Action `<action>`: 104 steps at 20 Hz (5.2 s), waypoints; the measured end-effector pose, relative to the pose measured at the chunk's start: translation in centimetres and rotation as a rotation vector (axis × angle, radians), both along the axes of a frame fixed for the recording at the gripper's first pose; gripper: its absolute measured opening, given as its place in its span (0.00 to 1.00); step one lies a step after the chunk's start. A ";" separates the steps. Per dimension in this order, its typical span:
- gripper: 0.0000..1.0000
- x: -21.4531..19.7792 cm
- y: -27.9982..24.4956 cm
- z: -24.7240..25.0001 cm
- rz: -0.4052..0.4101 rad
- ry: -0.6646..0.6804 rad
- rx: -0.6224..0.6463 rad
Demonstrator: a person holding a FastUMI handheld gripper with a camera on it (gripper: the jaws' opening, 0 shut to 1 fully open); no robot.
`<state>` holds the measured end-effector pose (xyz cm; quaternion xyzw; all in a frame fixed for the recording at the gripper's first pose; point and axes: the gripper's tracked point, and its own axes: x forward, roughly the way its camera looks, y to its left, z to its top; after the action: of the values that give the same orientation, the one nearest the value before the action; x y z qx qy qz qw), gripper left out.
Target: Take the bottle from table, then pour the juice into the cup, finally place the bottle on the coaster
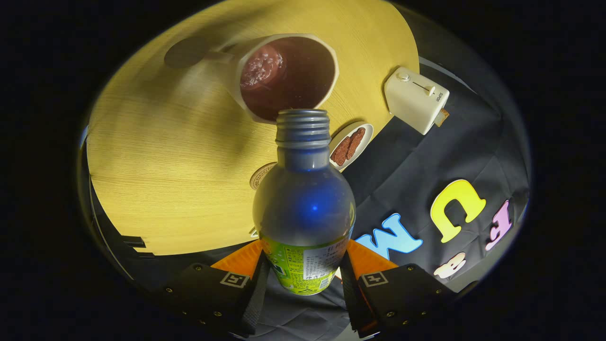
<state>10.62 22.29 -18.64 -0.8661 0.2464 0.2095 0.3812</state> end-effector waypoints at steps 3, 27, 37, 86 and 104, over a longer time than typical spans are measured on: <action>0.71 -0.6 0.1 -0.5 -0.022 0.021 0.053; 0.72 1.5 -3.0 -5.6 -0.646 0.171 1.195; 0.72 5.9 -6.5 -6.8 -0.803 0.183 1.445; 0.99 12.1 -7.1 -11.7 -0.890 0.071 1.915; 0.98 -1.3 -13.4 10.2 -0.706 -0.296 2.163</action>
<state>9.28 8.91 -8.43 0.0160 0.1193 0.0893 0.9887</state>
